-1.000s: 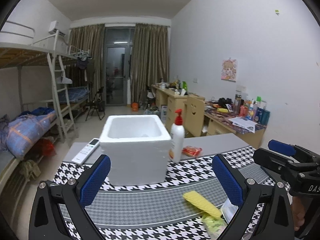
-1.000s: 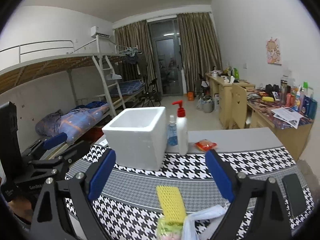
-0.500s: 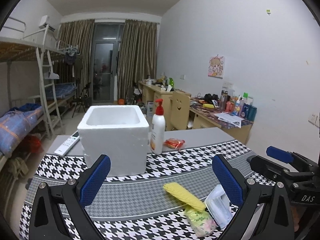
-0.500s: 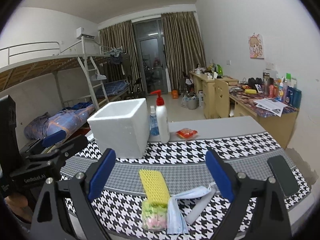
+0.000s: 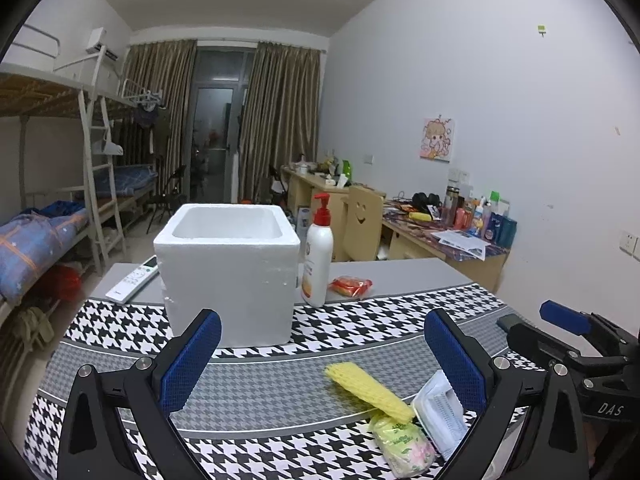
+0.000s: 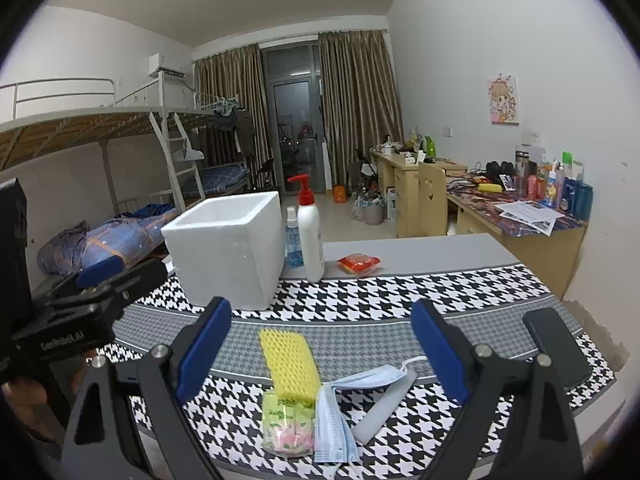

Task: Organize soft objects
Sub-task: 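Lower the left gripper onto the yellow foam net while the right gripper approaches the blue face mask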

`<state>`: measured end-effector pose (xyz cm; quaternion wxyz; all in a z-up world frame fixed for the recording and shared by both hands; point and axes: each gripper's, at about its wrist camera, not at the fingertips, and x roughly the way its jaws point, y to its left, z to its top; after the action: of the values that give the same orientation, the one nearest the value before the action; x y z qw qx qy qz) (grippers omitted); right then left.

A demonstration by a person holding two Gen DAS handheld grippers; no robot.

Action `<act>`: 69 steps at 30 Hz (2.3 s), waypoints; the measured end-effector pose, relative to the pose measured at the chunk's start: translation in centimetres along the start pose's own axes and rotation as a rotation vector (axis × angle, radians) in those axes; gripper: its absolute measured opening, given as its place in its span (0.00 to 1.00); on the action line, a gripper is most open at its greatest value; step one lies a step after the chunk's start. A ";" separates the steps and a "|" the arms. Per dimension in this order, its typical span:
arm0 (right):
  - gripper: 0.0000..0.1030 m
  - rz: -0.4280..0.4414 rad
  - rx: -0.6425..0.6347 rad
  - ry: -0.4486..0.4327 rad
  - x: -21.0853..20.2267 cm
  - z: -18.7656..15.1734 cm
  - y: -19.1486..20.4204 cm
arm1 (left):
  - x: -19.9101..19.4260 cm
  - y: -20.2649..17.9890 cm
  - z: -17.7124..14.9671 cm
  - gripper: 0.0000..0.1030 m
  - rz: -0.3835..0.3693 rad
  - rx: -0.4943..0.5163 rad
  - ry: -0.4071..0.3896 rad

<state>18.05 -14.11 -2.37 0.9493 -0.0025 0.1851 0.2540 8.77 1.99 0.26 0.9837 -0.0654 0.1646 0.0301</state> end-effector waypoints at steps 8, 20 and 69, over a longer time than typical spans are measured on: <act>0.91 -0.010 0.010 0.032 1.3 -1.7 -0.6 | 1.7 -0.2 -1.3 0.99 -0.029 -0.014 0.049; 0.91 -0.034 0.039 0.067 1.7 -3.4 -2.0 | 3.5 -1.1 -2.7 0.99 -0.064 -0.029 0.113; 0.91 -0.054 0.023 0.202 5.1 -6.8 -3.1 | 12.1 -3.0 -6.6 0.74 -0.075 -0.047 0.403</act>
<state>21.26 -15.01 -10.81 0.9322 -0.0221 0.2828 0.2248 18.32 -1.48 -9.54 0.9295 -0.0993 0.3547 -0.0163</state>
